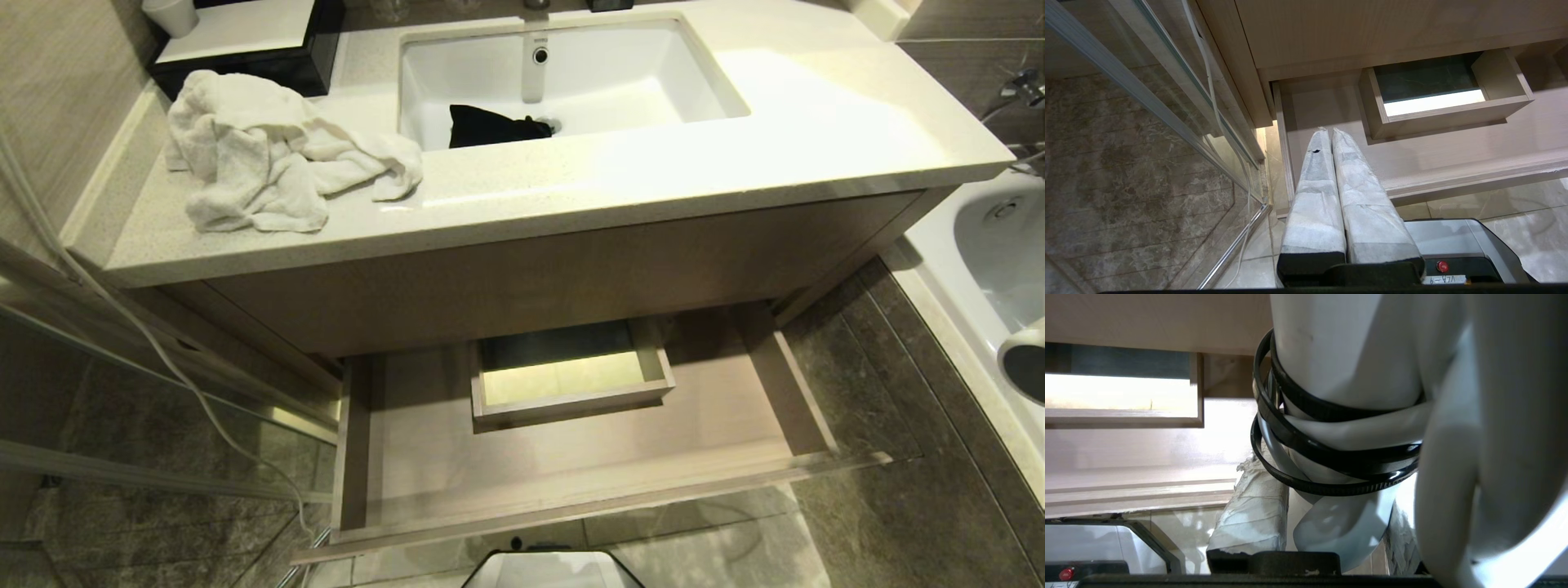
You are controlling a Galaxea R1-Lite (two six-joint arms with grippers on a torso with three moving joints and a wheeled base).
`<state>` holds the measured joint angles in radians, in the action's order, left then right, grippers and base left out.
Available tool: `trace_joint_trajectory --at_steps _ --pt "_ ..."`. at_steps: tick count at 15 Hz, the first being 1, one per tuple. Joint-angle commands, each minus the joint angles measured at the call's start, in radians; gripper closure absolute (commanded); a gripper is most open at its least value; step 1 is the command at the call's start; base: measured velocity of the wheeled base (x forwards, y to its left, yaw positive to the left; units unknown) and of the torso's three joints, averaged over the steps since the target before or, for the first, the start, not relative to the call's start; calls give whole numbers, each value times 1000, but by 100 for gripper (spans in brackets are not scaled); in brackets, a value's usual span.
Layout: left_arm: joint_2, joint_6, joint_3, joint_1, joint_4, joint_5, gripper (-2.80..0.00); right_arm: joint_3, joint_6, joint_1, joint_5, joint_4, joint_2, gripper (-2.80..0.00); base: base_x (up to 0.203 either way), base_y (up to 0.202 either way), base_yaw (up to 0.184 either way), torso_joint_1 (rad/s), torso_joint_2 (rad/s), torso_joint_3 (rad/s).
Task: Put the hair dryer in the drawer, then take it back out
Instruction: Place it on the countertop
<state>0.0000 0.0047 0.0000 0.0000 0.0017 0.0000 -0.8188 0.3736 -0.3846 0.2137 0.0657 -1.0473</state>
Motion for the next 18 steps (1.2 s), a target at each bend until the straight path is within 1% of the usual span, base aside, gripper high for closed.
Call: trace_joint_trajectory --at_steps 1,5,10,13,18 --pt "0 0 2 0 0 0 0 2 2 0 1 -2 9 0 0 0 0 0 0 0" --pt "0 0 2 0 0 0 0 6 4 0 0 -23 26 0 0 0 0 0 0 0" --pt "0 0 2 0 0 0 0 6 12 1 3 -12 24 0 0 0 0 4 0 9" --pt "0 0 2 0 0 0 0 10 18 1 4 -12 23 0 0 0 0 185 13 204" --pt "0 0 2 0 0 0 0 16 32 0 6 2 18 0 0 0 0 283 -4 265"
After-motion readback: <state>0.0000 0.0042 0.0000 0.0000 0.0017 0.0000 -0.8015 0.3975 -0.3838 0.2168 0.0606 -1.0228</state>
